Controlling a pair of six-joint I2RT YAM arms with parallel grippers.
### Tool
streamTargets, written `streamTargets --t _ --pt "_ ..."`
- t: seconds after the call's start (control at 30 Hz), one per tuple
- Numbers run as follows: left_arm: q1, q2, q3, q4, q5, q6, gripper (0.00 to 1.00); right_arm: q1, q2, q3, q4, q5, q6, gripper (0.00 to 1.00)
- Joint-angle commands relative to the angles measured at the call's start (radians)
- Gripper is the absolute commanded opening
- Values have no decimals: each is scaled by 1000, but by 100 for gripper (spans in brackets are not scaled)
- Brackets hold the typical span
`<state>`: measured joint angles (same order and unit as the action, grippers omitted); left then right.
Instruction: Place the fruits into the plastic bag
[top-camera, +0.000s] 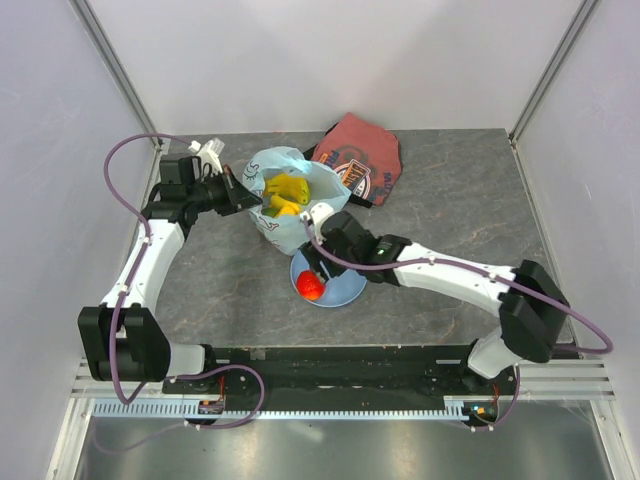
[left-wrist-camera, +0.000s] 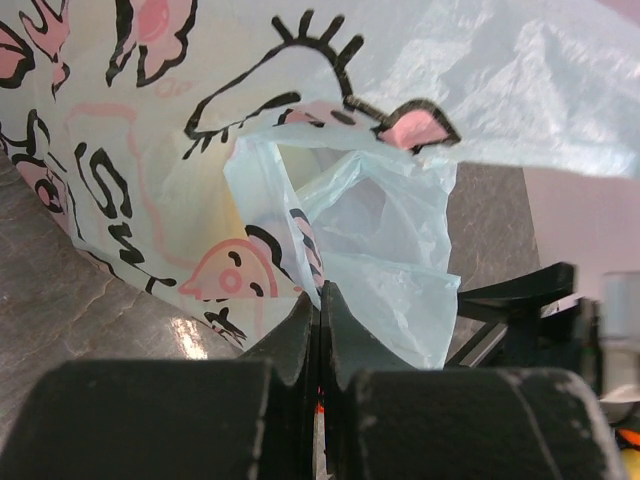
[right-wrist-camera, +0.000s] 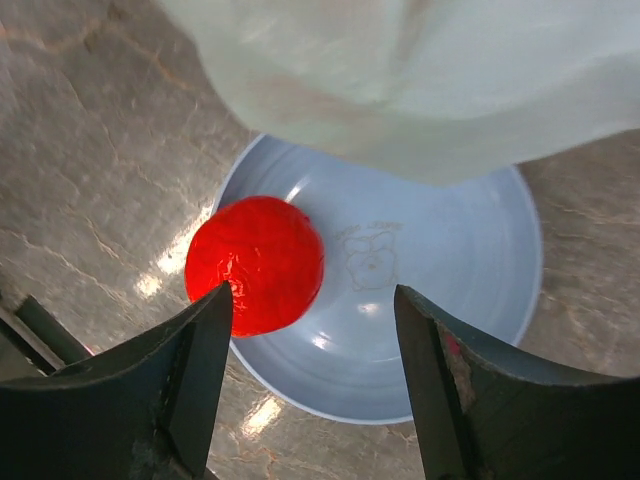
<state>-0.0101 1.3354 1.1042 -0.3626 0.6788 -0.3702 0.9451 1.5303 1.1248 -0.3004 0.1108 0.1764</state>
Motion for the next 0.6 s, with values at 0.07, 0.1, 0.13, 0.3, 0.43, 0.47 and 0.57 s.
streamTargets --t 0.07,0.1,0.13,0.3,0.43,0.47,0.57 --pt "-7 -4 26 19 -2 20 2 64 154 56 59 -66 -72 76" --pt "-7 -5 26 17 -2 20 2 66 169 65 73 -83 -58 76" --pt "-7 -8 23 17 -4 20 2 69 198 73 82 -95 -52 76" --pt "-7 -31 3 16 -18 25 2 84 220 105 67 -48 -74 78" --pt "-7 -39 -12 16 -24 24 2 84 226 98 63 -45 -75 78" --pt "-7 -39 -14 16 -21 22 1 84 228 98 63 -43 -77 78" --pt "-7 -35 -6 14 -18 24 1 84 244 105 66 -60 -77 79"
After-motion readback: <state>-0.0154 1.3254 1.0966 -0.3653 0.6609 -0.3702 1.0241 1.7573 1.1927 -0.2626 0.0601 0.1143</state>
